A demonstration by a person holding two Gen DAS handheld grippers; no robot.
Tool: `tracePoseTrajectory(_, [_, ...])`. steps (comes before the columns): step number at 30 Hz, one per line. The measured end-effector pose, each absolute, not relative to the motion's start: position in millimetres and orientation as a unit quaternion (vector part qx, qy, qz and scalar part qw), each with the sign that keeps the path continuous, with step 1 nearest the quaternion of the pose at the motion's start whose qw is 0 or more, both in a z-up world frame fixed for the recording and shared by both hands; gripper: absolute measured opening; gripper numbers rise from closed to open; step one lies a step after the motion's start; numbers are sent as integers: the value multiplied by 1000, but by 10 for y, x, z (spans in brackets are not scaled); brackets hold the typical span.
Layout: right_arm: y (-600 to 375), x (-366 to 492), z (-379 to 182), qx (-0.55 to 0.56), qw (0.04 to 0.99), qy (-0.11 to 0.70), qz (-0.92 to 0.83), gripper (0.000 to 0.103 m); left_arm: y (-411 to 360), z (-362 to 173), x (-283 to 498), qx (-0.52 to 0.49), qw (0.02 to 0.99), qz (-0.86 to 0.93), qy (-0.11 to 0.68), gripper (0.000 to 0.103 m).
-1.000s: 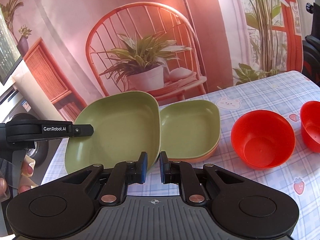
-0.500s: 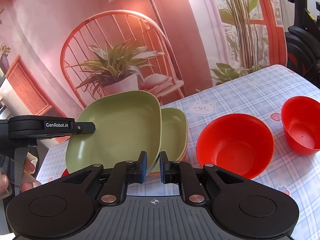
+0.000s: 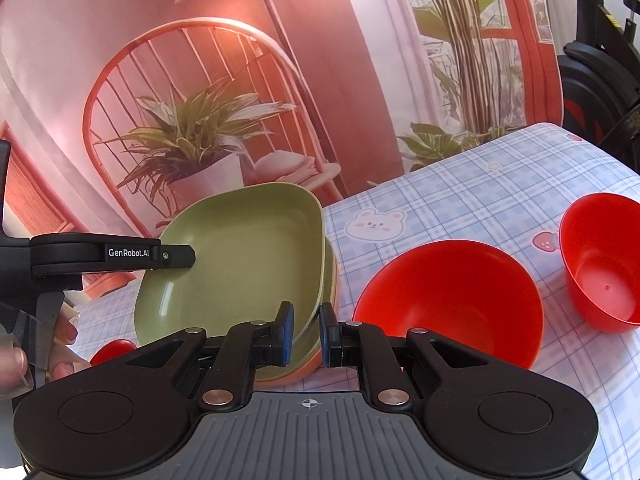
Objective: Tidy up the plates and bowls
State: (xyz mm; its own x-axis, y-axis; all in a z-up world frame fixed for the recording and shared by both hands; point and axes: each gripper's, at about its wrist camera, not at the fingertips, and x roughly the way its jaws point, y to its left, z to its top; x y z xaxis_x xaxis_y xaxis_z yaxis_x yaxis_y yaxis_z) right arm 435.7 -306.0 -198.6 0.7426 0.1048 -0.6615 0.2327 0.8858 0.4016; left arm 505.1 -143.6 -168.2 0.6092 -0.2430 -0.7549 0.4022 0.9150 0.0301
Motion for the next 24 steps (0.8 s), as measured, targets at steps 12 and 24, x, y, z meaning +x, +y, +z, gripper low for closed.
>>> tracePoseTrajectory(12, [-3043,4400,-2080,239,899,366,-37,13,-1469,-1805,5075,130,888,-182,402,14])
tracePoseTrajectory(24, [-3001,4438,-2095,231,899,370,-38,13,-1459,-1906,5113,136,886,-171,409,14])
